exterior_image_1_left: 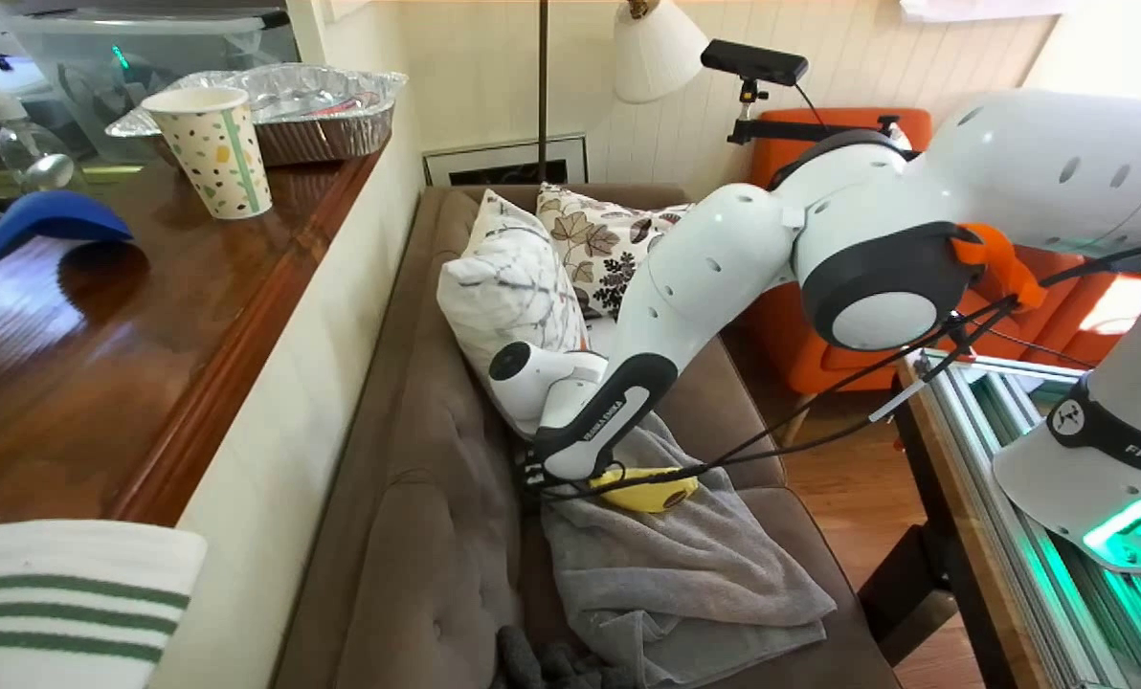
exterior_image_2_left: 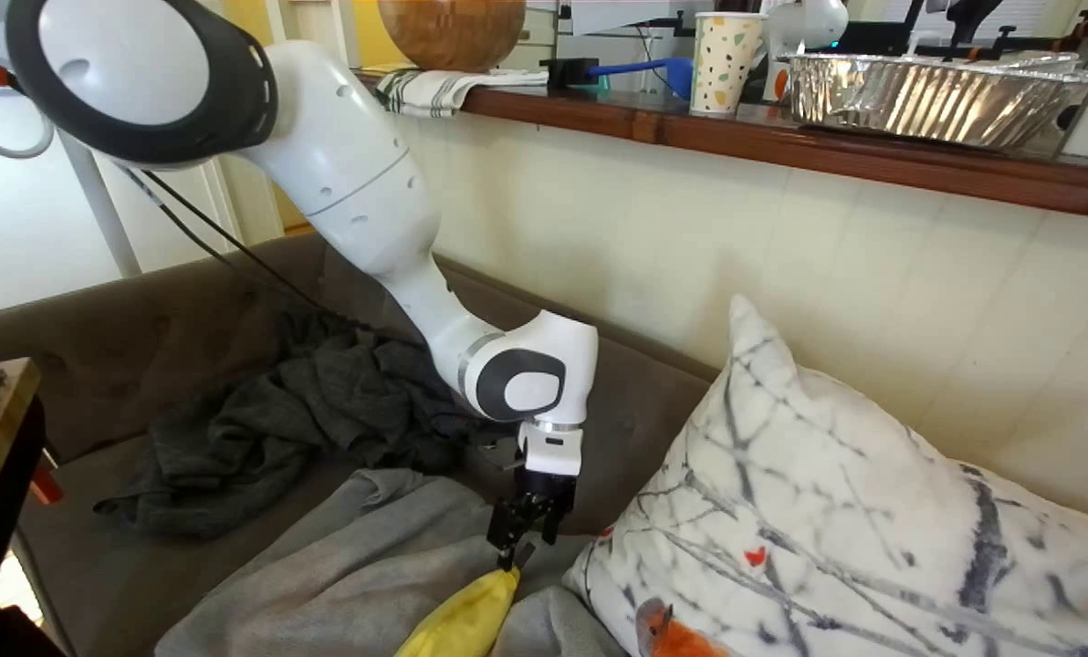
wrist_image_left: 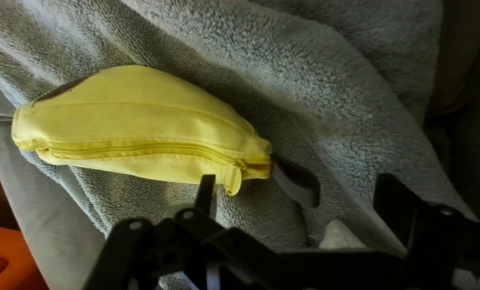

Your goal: Put the yellow bag in the tray

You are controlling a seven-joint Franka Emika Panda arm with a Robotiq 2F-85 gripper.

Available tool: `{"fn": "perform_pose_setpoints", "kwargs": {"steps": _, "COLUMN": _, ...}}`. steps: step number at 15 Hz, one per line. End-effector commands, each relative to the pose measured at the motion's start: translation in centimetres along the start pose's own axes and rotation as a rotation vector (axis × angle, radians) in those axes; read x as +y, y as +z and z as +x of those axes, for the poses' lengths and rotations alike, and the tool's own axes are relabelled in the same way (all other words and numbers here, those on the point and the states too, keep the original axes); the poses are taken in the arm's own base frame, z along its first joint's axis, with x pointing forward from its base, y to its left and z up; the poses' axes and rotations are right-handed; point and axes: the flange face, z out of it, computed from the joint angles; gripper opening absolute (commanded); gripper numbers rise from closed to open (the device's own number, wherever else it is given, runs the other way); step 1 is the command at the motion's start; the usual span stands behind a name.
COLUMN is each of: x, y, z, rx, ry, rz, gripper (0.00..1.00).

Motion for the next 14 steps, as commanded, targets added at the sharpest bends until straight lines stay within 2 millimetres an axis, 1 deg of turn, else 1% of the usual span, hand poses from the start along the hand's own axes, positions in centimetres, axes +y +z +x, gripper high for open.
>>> {"fn": "perform_pose_setpoints", "kwargs": {"steps": 1, "x": -0.8, "y": 1.1, "z": 0.0, "rx": 0.001, "ry": 0.032, "rz": -0.087, "gripper": 1.0}}
{"fn": "perform_pose_setpoints", "kwargs": {"steps": 2, "x": 0.0, "y": 0.1, "z": 0.0, "rx": 0.003, "ry": 0.039, "rz": -0.099, "gripper": 1.0}}
{"fn": "perform_pose_setpoints", "kwargs": {"steps": 3, "x": 0.0, "y": 0.1, "z": 0.0, "rx": 0.005, "ry": 0.04, "rz": -0.107, "gripper": 0.93}}
{"fn": "perform_pose_setpoints", "kwargs": {"steps": 4, "x": 0.0, "y": 0.0, "z": 0.0, "rx": 0.01, "ry": 0.043, "rz": -0.109, "gripper": 0.74}}
{"fn": "perform_pose_setpoints", "kwargs": {"steps": 7, "x": 0.2, "y": 0.0, "z": 0.2, "rx": 0.017, "ry": 0.054, "rz": -0.122, "gripper": 0.51}}
{"fn": "perform_pose_setpoints", "kwargs": {"steps": 9, "x": 0.4, "y": 0.2, "z": 0.2, "rx": 0.02, "ry": 0.055, "rz": -0.138, "gripper": 0.38}}
{"fn": "perform_pose_setpoints", "kwargs": {"steps": 14, "x": 0.5, "y": 0.1, "z": 0.1, "rx": 0.011, "ry": 0.057, "rz": -0.153, "gripper": 0.02}}
